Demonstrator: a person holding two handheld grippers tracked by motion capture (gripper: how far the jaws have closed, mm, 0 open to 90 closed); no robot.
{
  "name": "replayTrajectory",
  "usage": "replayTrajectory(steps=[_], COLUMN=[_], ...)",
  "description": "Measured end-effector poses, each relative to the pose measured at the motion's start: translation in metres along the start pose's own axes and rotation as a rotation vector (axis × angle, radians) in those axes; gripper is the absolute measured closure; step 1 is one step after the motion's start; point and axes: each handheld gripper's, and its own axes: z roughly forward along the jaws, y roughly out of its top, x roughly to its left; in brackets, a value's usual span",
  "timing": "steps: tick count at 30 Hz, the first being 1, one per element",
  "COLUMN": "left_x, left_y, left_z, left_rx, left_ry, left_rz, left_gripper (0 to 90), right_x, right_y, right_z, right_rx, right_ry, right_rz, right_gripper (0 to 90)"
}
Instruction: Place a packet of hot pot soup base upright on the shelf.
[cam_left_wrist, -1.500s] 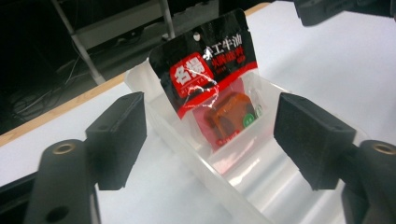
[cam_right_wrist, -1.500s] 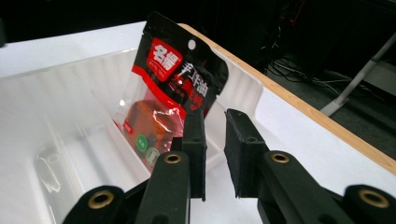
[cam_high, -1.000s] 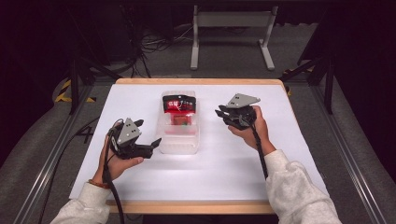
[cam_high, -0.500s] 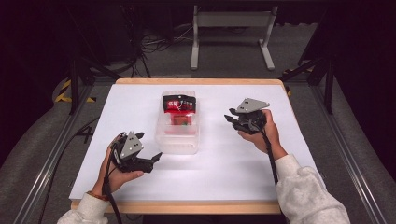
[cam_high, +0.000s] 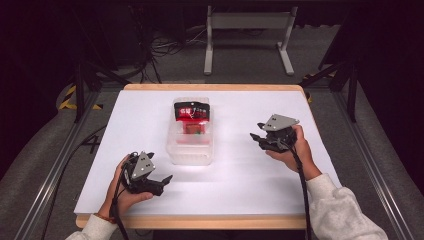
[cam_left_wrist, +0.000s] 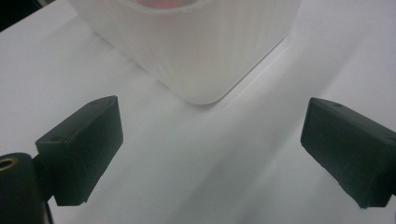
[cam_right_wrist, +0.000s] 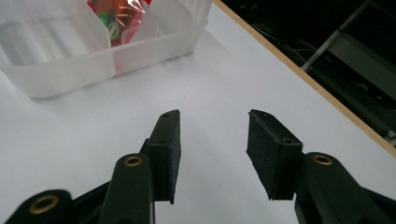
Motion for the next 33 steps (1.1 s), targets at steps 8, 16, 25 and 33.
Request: replayTrajectory(steps=[8,16,25,33], left_x=[-0.003,-0.007,-0.01,-0.01], left_y=[-0.006,-0.008,-0.009,-0.01], left_z=[0.003,0.005,0.008,0.01], left_rx=[0.019,0.033,0.049,0.062], left_ry=[-0.001,-0.005,-0.011,-0.011], left_rz=[0.018,0.031,0.046,0.052], left_gripper=[5.8,5.5,5.5,5.5], right_x=[0.002,0.005,0.009,0.014], right_y=[-0.023,-0.044,-0.07,-0.091], right_z=[-0.012,-0.024,-0.036,-0.045], right_rx=[0.038,0.059,0.073,0.089], right_ry=[-0.002,-0.012,-0.018,-0.017], right_rz=[-0.021,-0.034,-0.028,-0.026], right_gripper=[47.3,40.3,32.4,25.0])
